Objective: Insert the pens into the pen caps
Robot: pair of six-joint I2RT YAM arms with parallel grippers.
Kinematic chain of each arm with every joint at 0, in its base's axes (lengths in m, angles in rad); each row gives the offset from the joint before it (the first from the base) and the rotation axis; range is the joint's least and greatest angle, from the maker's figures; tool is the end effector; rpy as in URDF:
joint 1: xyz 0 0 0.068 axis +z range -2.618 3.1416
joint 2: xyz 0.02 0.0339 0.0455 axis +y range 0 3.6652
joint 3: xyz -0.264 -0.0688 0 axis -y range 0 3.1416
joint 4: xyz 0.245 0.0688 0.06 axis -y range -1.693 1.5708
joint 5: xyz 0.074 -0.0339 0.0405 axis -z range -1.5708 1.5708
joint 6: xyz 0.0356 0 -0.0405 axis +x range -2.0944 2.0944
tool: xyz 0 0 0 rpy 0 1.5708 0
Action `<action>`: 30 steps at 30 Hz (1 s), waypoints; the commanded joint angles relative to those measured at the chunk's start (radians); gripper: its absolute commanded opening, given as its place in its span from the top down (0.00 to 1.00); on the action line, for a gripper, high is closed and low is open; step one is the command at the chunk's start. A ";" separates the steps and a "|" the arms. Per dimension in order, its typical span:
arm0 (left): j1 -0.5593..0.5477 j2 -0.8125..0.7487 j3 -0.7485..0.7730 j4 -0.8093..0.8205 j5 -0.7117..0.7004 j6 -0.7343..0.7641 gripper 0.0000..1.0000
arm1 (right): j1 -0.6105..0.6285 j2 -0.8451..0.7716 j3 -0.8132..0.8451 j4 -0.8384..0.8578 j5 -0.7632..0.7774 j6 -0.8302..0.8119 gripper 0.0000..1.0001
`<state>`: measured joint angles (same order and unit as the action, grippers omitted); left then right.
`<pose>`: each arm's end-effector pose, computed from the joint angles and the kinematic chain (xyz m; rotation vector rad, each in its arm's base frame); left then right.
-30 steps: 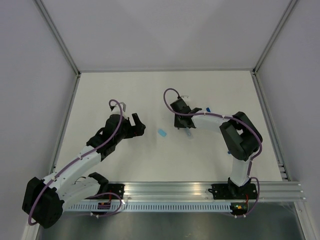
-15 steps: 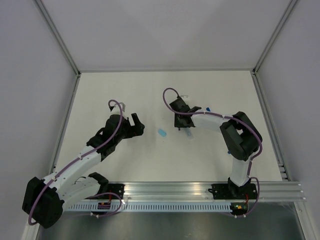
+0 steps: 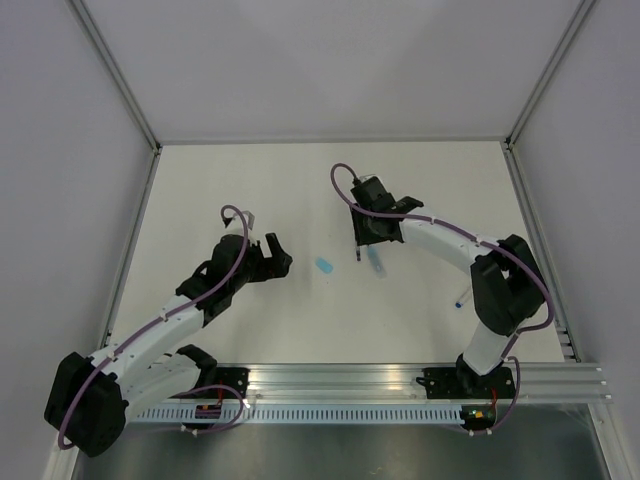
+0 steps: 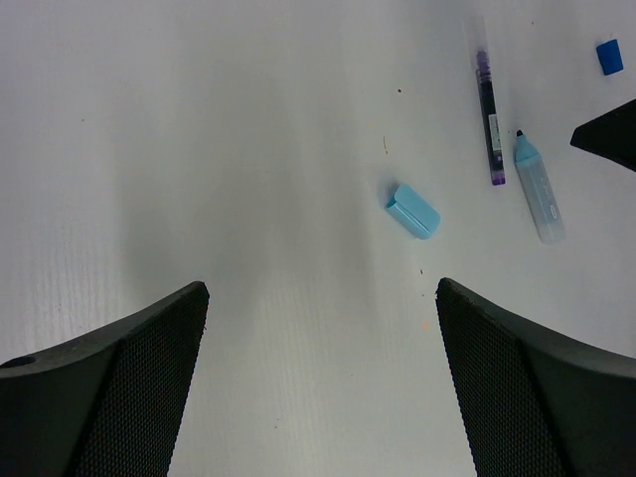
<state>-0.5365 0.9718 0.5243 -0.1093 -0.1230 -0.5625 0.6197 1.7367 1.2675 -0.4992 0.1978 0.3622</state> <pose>0.1834 -0.1040 0.2218 -0.1022 2.1647 -0.5145 0.3060 0.2098 0.2269 -0.2462 2.5057 0.1484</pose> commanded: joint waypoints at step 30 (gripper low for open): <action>-0.002 -0.105 -0.038 0.097 0.072 0.038 0.00 | -0.035 0.176 -0.088 -0.035 0.008 -0.138 0.56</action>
<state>-0.5362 0.8829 0.4995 -0.0494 -0.0502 -0.5556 0.5816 1.8809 1.2129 -0.5293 0.1413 0.2092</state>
